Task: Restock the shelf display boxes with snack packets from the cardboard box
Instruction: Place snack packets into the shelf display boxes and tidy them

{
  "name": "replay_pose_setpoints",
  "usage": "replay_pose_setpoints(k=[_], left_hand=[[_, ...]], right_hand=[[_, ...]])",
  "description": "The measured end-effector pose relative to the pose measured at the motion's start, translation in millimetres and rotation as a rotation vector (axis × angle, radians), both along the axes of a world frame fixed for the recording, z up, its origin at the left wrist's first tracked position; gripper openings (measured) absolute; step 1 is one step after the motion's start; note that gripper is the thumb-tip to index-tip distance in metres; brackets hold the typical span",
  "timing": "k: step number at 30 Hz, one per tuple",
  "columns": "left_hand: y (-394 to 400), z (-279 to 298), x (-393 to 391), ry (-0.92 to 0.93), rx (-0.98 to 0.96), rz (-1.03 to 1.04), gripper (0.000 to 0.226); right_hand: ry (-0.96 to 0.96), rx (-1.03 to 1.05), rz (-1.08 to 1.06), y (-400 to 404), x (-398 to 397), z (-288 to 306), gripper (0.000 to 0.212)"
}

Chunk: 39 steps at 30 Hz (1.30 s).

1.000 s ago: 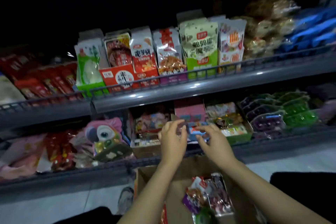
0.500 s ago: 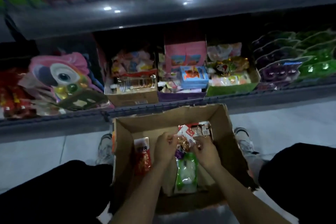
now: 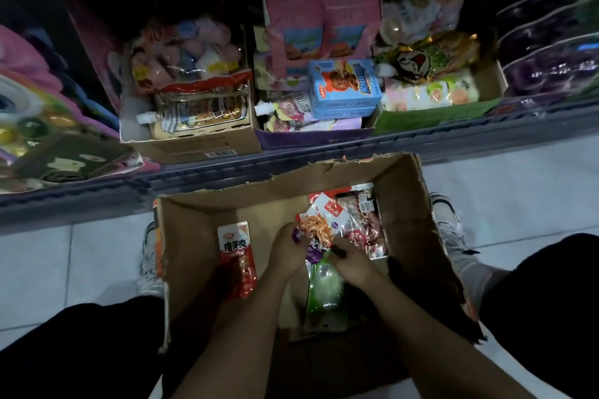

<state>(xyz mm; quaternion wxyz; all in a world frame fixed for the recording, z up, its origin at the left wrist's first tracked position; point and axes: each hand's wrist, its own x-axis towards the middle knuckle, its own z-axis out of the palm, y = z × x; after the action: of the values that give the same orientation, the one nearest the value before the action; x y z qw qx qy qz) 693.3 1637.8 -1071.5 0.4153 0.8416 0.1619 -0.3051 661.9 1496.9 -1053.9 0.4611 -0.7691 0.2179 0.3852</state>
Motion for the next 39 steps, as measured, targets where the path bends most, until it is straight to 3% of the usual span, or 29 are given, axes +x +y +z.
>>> replay_pose_setpoints(k=[3, 6, 9, 13, 18, 21, 27, 31, 34, 39], left_hand=[[-1.3, -7.2, -1.4, 0.008, 0.020, 0.070, 0.036], [-2.1, -11.2, -3.7, 0.021, 0.002, 0.175, 0.035], [-1.7, -7.5, -3.6, 0.044, -0.072, 0.211, 0.029], [1.9, 15.1, -1.9, 0.085, -0.209, 0.369, 0.021], [11.1, 63.5, -1.1, 0.131, -0.357, 0.370, 0.025], [17.6, 94.1, 0.9, 0.100, -0.366, 0.324, 0.022], [26.7, 178.1, 9.7, 0.028, -0.440, 0.242, 0.024], [30.0, 247.3, 19.2, -0.052, -0.485, 0.182, 0.050], [30.7, 299.8, 25.2, -0.156, -0.483, 0.161, 0.029], [34.3, 375.7, 29.4, -0.396, -0.470, 0.107, 0.019]], right_hand=[[0.055, 0.067, -0.096, 2.5, 4.2, -4.2, 0.055], [0.045, 0.089, -0.172, 4.7, 6.8, -4.6, 0.044], [0.017, 0.056, -0.236, 5.9, 8.8, -4.7, 0.043], [-0.038, 0.095, -0.491, 6.7, 11.9, 7.3, 0.039], [-0.149, 0.169, -0.612, 4.0, 17.4, 46.9, 0.008], [-0.200, 0.221, -0.585, 2.5, 18.6, 79.0, 0.019], [-0.364, 0.302, -0.447, -1.7, 21.8, 166.6, 0.013], [-0.480, 0.343, -0.373, -2.0, 24.5, 228.5, 0.013], [-0.562, 0.354, -0.310, -3.9, 26.6, 277.3, 0.013], [-0.698, 0.368, -0.172, -8.1, 36.6, 356.7, 0.016]])
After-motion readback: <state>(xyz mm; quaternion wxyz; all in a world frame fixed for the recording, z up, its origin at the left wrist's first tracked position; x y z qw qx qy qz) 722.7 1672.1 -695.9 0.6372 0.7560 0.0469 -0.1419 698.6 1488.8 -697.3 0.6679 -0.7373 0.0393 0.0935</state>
